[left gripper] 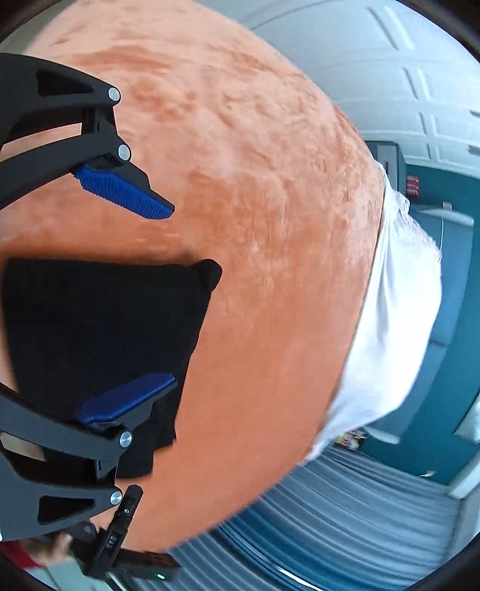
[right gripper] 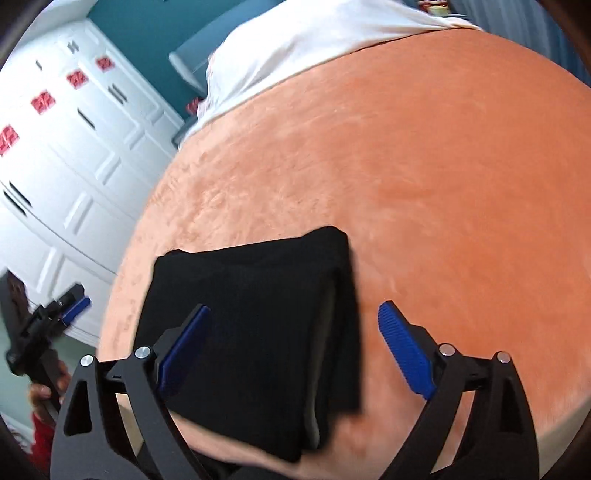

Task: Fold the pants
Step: 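Fold the pants again with the left gripper while the right gripper grasps the bundle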

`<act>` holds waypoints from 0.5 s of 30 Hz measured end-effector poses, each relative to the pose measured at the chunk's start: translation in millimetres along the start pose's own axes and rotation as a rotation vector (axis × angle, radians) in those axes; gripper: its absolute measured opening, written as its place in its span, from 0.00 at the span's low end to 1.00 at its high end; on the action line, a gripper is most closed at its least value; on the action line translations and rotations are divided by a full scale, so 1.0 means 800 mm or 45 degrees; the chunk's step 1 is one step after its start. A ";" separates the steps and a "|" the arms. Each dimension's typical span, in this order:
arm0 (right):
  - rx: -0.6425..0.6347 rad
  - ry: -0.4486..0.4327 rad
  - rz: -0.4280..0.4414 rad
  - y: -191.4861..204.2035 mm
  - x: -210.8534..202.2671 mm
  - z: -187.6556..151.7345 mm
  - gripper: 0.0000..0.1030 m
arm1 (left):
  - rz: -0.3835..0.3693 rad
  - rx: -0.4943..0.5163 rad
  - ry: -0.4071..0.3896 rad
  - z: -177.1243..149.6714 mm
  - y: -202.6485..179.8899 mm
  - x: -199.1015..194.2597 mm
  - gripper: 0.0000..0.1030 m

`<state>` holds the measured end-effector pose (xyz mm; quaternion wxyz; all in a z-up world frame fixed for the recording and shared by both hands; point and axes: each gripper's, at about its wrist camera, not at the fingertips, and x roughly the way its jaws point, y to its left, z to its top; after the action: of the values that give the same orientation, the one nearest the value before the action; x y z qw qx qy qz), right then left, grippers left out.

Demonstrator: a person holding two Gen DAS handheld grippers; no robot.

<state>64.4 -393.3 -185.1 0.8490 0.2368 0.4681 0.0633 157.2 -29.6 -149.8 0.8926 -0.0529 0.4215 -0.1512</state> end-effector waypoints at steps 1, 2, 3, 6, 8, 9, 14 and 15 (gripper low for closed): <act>-0.029 0.063 -0.023 0.002 0.020 -0.005 0.62 | 0.047 0.022 0.092 -0.003 -0.007 0.030 0.80; -0.061 0.131 -0.023 0.007 0.039 -0.006 0.42 | 0.059 0.023 0.161 -0.003 -0.011 0.056 0.76; -0.085 0.120 -0.010 0.017 0.036 -0.002 0.39 | 0.051 0.013 0.198 -0.006 -0.007 0.065 0.67; -0.278 -0.054 0.069 0.074 -0.021 0.030 0.23 | 0.049 -0.043 0.209 0.003 0.009 0.084 0.53; -0.384 -0.162 0.039 0.090 -0.049 0.047 0.23 | 0.079 -0.062 0.144 0.016 0.013 0.088 0.60; -0.371 -0.149 0.007 0.077 -0.039 0.056 0.25 | 0.125 -0.056 0.133 0.021 0.018 0.095 0.66; -0.078 0.106 -0.172 -0.032 0.036 0.022 0.48 | 0.193 -0.072 0.259 0.011 0.034 0.143 0.69; -0.016 0.052 -0.117 -0.039 0.017 0.014 0.47 | 0.179 -0.085 0.234 0.013 0.038 0.135 0.69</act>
<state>77.2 -420.2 -205.0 0.8427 0.2085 0.4953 0.0321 236.6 -35.2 -229.4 0.8563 -0.0390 0.5090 -0.0783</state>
